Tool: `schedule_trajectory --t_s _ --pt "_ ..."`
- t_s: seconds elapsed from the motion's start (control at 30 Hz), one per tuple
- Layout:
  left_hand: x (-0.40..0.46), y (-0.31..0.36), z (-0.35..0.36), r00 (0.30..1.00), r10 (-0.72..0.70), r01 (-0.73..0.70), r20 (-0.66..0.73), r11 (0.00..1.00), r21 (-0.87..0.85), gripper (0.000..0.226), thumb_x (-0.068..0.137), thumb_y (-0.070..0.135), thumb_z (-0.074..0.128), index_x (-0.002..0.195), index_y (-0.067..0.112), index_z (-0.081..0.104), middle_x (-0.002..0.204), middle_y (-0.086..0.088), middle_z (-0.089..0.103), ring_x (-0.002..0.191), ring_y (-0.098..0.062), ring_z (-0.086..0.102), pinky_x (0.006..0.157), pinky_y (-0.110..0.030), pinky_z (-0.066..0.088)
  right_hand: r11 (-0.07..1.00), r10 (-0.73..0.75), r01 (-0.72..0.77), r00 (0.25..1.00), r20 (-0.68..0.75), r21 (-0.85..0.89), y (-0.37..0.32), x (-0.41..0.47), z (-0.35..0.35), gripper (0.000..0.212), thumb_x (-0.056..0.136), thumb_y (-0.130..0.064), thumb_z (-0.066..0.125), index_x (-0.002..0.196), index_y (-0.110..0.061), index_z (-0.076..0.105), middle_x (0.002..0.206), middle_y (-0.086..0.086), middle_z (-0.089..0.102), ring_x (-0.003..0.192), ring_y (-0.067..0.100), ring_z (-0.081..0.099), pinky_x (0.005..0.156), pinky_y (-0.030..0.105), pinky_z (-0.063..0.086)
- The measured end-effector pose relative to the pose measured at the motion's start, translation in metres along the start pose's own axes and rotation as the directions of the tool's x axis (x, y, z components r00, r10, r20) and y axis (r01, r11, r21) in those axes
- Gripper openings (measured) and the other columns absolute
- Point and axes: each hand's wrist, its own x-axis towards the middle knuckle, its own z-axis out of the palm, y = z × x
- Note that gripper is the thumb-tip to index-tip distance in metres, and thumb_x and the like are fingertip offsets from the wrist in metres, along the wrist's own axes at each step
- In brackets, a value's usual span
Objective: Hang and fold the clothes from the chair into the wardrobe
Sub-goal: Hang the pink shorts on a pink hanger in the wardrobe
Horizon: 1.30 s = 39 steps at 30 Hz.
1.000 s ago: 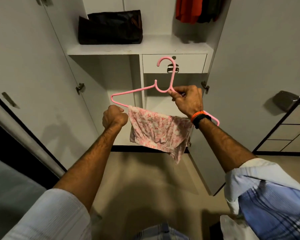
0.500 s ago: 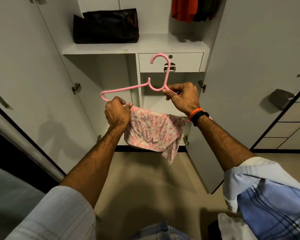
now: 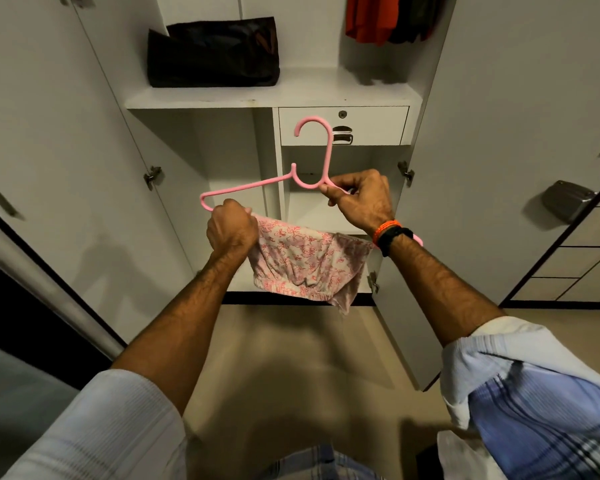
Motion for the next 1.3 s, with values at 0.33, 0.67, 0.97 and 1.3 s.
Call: schedule_trajectory --t_s 0.33,0.67,0.97,1.3 --pt "0.010 -0.021 -0.008 0.997 -0.064 0.065 -0.042 0.998 0.026 0.023 0.096 0.024 0.059 0.113 0.009 0.061 0.105 -0.009 0.063 0.100 -0.031 0.061 0.076 -0.034 0.043 0.997 0.028 -0.028 1.000 -0.008 -0.077 0.008 0.006 -0.009 0.027 0.086 -0.037 0.074 0.101 -0.015 0.078 0.066 -0.011 0.065 0.068 0.000 0.058 0.072 0.021 0.045" --pt "-0.046 0.030 0.028 0.891 0.363 -0.278 0.273 0.911 -0.306 0.020 0.077 0.040 0.081 0.082 0.022 0.072 0.073 0.008 0.070 0.072 -0.008 0.065 0.069 -0.022 0.052 0.997 0.074 -0.075 0.997 -0.032 -0.027 -0.002 0.011 0.004 0.025 0.085 -0.036 0.075 0.095 -0.014 0.079 0.067 -0.010 0.067 0.060 -0.009 0.057 0.057 0.007 0.038" --pt "-0.071 0.050 0.036 0.911 0.403 -0.387 0.086 0.908 -0.160 0.013 0.085 0.022 0.071 0.093 0.015 0.078 0.088 -0.004 0.075 0.076 -0.020 0.067 0.074 -0.033 0.058 0.994 0.111 -0.110 0.993 -0.035 0.017 -0.009 0.012 -0.001 0.025 0.085 -0.036 0.075 0.095 -0.013 0.079 0.062 -0.009 0.065 0.059 -0.009 0.059 0.064 0.011 0.045" --pt "-0.079 0.060 0.030 0.937 0.299 -0.240 0.178 0.926 -0.290 0.010 0.089 0.024 0.062 0.089 0.016 0.068 0.088 0.002 0.068 0.081 -0.017 0.062 0.070 -0.027 0.048 0.990 0.127 -0.131 0.989 -0.081 -0.051 -0.004 0.013 0.000 0.028 0.083 -0.042 0.076 0.091 -0.016 0.080 0.060 -0.010 0.065 0.080 0.012 0.068 0.085 0.037 0.057"
